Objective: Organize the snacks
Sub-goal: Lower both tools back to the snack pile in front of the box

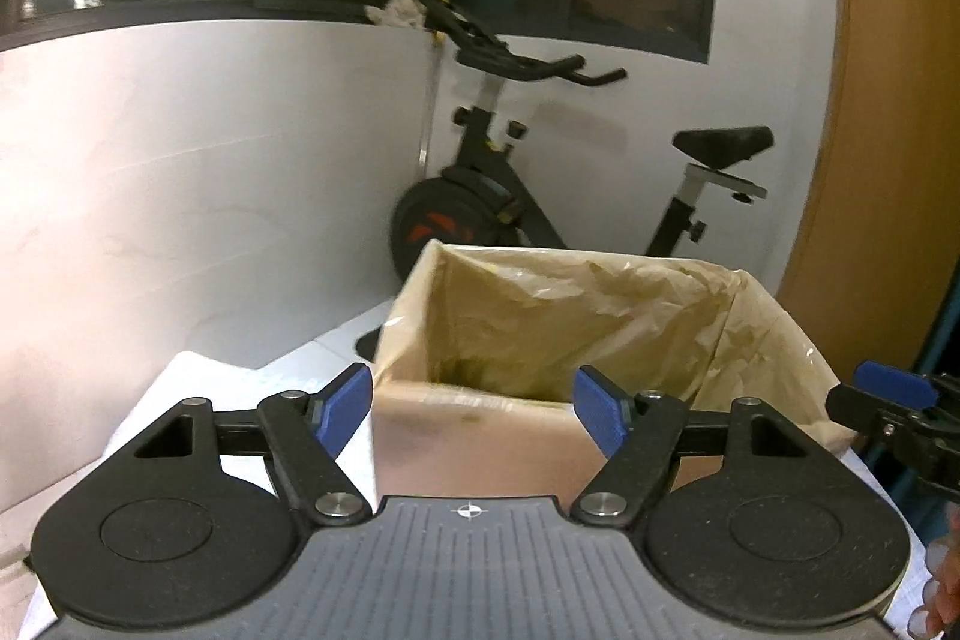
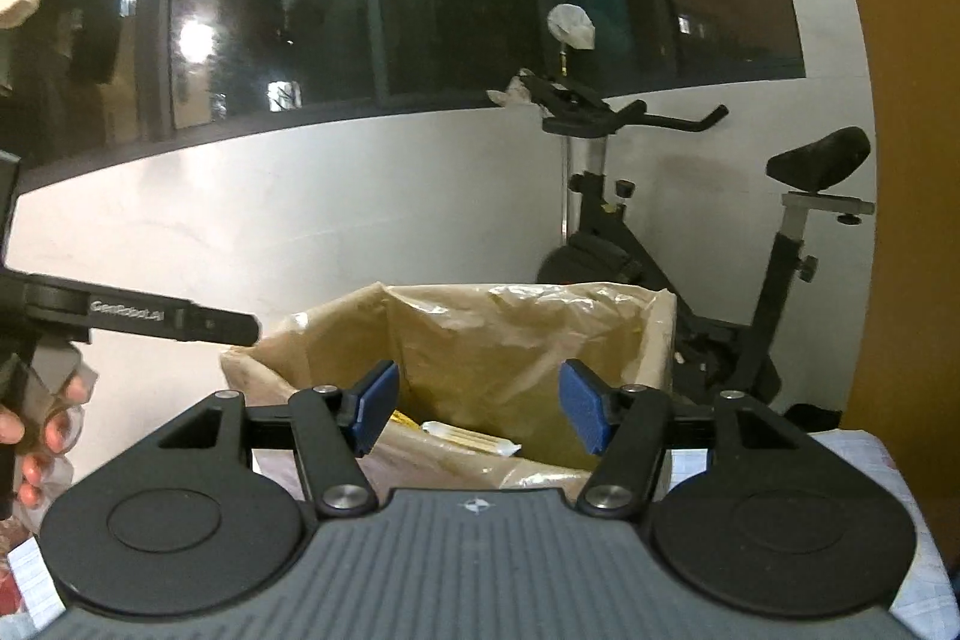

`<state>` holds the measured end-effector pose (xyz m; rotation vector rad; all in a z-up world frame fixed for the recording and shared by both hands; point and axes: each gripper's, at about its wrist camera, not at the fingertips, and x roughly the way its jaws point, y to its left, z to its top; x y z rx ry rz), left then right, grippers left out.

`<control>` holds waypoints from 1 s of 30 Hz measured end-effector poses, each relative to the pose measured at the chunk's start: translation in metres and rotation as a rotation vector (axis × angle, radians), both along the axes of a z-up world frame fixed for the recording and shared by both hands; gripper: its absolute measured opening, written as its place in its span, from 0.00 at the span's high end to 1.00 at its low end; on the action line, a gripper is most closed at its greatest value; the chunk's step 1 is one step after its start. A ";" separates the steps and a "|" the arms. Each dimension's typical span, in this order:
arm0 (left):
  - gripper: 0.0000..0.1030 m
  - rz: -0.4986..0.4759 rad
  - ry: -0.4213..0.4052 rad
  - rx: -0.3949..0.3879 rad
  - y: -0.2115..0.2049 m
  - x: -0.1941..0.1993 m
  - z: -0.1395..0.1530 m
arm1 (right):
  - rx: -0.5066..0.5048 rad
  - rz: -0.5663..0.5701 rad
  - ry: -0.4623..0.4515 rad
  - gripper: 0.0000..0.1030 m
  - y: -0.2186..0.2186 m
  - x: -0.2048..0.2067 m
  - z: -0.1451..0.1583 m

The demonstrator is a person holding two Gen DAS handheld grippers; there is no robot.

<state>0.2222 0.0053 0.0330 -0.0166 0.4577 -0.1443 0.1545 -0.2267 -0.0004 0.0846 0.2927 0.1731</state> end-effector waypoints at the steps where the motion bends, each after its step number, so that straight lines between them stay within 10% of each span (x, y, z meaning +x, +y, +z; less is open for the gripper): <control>1: 0.26 0.010 -0.007 -0.008 0.002 -0.008 0.000 | 0.012 0.006 0.008 0.39 -0.003 -0.001 -0.002; 10: 0.26 0.001 0.070 -0.078 0.035 -0.045 -0.052 | 0.002 0.022 0.030 0.39 -0.002 -0.014 -0.024; 30: 0.26 -0.422 0.223 -0.074 0.017 -0.021 -0.110 | -0.014 -0.432 0.179 0.39 0.028 -0.080 -0.037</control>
